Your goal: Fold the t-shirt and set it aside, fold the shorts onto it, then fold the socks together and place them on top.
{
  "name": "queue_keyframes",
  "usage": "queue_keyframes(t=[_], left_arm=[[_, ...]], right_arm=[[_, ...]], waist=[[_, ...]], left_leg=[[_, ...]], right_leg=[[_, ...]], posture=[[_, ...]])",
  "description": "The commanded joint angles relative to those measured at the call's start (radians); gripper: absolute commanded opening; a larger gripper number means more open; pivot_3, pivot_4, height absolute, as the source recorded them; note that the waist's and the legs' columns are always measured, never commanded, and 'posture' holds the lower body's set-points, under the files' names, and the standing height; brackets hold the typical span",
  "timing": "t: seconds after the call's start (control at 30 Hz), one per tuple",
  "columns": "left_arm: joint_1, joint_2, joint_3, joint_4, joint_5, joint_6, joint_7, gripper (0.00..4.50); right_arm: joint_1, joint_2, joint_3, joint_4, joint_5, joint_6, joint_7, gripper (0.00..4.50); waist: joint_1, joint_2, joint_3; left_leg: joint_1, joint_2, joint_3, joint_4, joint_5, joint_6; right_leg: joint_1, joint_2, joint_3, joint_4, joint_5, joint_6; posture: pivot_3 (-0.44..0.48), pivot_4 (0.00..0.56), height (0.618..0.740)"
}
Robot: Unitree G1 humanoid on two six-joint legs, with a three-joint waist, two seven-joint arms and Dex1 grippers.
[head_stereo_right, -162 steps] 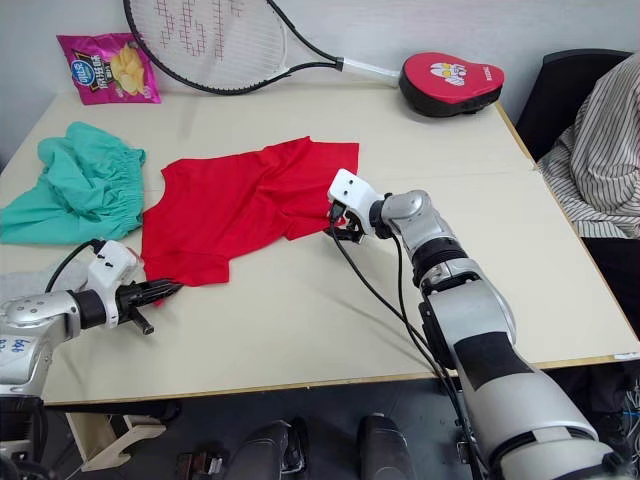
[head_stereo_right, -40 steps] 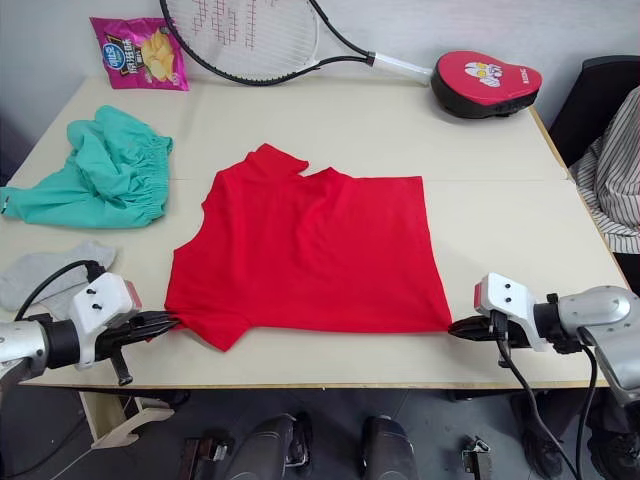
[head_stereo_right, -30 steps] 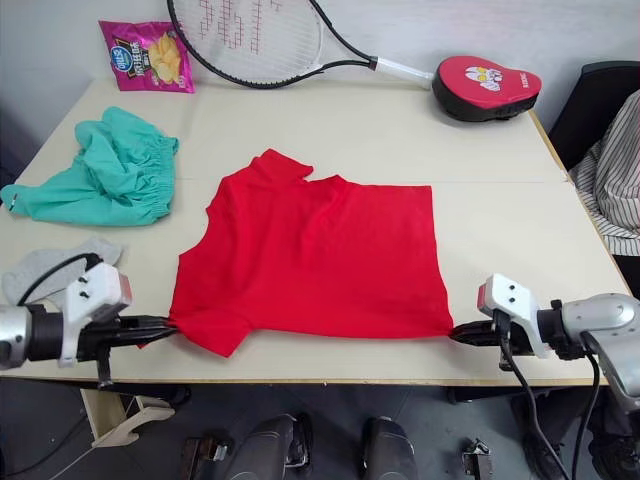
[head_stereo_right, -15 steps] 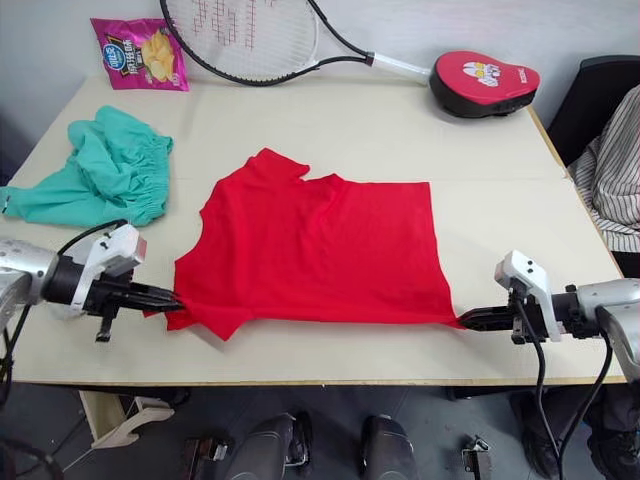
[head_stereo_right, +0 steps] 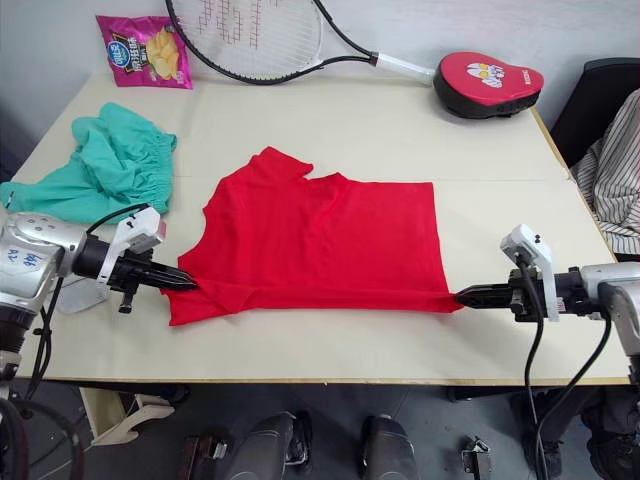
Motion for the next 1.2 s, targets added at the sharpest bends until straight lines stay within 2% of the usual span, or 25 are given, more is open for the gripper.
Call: queue_keyframes(t=[0.03, 0.33, 0.47, 0.57, 0.67, 0.7, 0.73, 0.77, 0.83, 0.93, 1.0, 1.07, 1.2], left_arm=[[-0.039, -0.015, 0.013, 0.048, 0.027, -0.037, 0.000, 0.00], [-0.079, -0.096, 0.068, 0.177, 0.043, -0.090, 0.081, 0.00], [-0.030, -0.113, 0.118, 0.141, 0.010, -0.072, 0.117, 1.00], [0.032, -0.140, 0.202, 0.090, -0.022, -0.103, 0.199, 1.88], [0.085, -0.195, 0.327, 0.062, -0.046, -0.173, 0.368, 2.73], [0.100, -0.214, 0.366, 0.054, -0.055, -0.223, 0.405, 3.13], [0.118, -0.229, 0.404, 0.036, -0.072, -0.239, 0.440, 3.38], [0.143, -0.239, 0.439, 0.009, -0.088, -0.284, 0.447, 3.41], [0.187, -0.239, 0.483, -0.048, -0.121, -0.312, 0.437, 3.30], [0.272, -0.204, 0.502, -0.174, -0.180, -0.305, 0.343, 2.49], [0.348, -0.168, 0.471, -0.275, -0.187, -0.325, 0.263, 1.90], [0.410, -0.154, 0.435, -0.365, -0.194, -0.325, 0.219, 1.25], [0.457, -0.197, 0.370, -0.430, -0.181, -0.362, 0.221, 0.00]], right_arm=[[-0.019, 0.019, 0.005, 0.012, -0.019, -0.023, -0.013, 0.04], [-0.012, 0.077, -0.027, 0.068, -0.061, -0.103, -0.084, 0.04], [-0.007, 0.115, -0.093, 0.084, -0.050, -0.127, -0.181, 0.00], [0.037, 0.133, -0.155, 0.043, -0.034, -0.172, -0.212, 0.60], [0.083, 0.168, -0.248, 0.020, -0.038, -0.279, -0.282, 1.54], [0.095, 0.178, -0.276, 0.015, -0.042, -0.324, -0.300, 1.97], [0.106, 0.186, -0.305, 0.004, -0.039, -0.347, -0.318, 2.26], [0.123, 0.192, -0.333, -0.019, -0.031, -0.374, -0.321, 2.64], [0.153, 0.195, -0.369, -0.071, -0.007, -0.384, -0.319, 3.31], [0.211, 0.217, -0.382, -0.226, 0.078, -0.332, -0.301, 3.21], [0.266, 0.228, -0.332, -0.336, 0.080, -0.350, -0.280, 2.71], [0.313, 0.235, -0.248, -0.394, 0.007, -0.454, -0.244, 2.02], [0.289, 0.342, -0.149, -0.358, -0.060, -0.612, -0.270, 0.51]], waist=[[-0.001, 0.000, 0.000], [-0.002, 0.000, 0.000], [-0.002, 0.000, 0.000], [-0.003, 0.000, 0.000], [-0.001, 0.000, 0.000], [-0.001, -0.001, 0.000], [-0.001, 0.000, 0.000], [-0.002, -0.001, 0.000], [-0.002, -0.001, 0.000], [-0.002, -0.001, 0.000], [-0.005, 0.000, -0.001], [-0.004, 0.000, -0.001], [-0.002, -0.001, -0.001]], left_leg=[[0.000, 0.000, 0.000, 0.000, 0.000, 0.000], [0.000, 0.000, 0.000, 0.001, 0.000, 0.001], [0.000, 0.000, 0.000, 0.002, 0.001, 0.001], [0.000, 0.000, -0.001, 0.002, 0.001, 0.001], [0.000, 0.000, -0.001, 0.002, 0.001, 0.001], [0.000, 0.000, -0.002, 0.002, 0.001, 0.001], [0.000, 0.000, -0.002, 0.003, 0.001, 0.001], [0.000, 0.000, -0.002, 0.002, 0.001, 0.002], [0.000, -0.001, -0.002, 0.002, 0.001, 0.002], [0.001, -0.001, -0.002, 0.000, 0.001, 0.002], [0.002, -0.001, -0.002, 0.000, 0.001, 0.001], [0.002, -0.001, -0.002, -0.001, 0.000, 0.001], [0.003, -0.001, -0.002, -0.002, -0.002, -0.001]], right_leg=[[0.000, 0.000, 0.000, 0.000, 0.000, 0.000], [0.000, 0.000, 0.000, 0.001, 0.000, 0.000], [0.001, 0.000, -0.001, 0.001, 0.000, 0.000], [0.001, 0.000, -0.001, 0.002, 0.000, 0.001], [0.002, 0.000, -0.001, 0.001, 0.000, 0.001], [0.002, 0.000, -0.001, 0.001, 0.001, 0.001], [0.002, 0.000, -0.001, 0.001, 0.001, 0.001], [0.002, -0.001, -0.001, 0.001, 0.001, 0.002], [0.003, -0.001, -0.001, 0.001, 0.001, 0.002], [0.003, -0.001, -0.001, 0.000, 0.001, 0.002], [0.003, -0.001, -0.001, 0.000, 0.001, 0.002], [0.003, -0.001, 0.000, -0.001, 0.001, 0.002], [0.003, -0.002, 0.000, -0.005, 0.001, 0.002]], posture=[[0.000, 0.150, 0.740], [0.000, 0.150, 0.740], [0.000, 0.150, 0.740], [0.000, 0.150, 0.740], [0.000, 0.150, 0.740], [0.000, 0.150, 0.740], [0.000, 0.150, 0.740], [0.000, 0.150, 0.740], [0.000, 0.150, 0.740], [0.000, 0.150, 0.740], [0.000, 0.150, 0.740], [0.000, 0.150, 0.740], [0.000, 0.150, 0.740]])
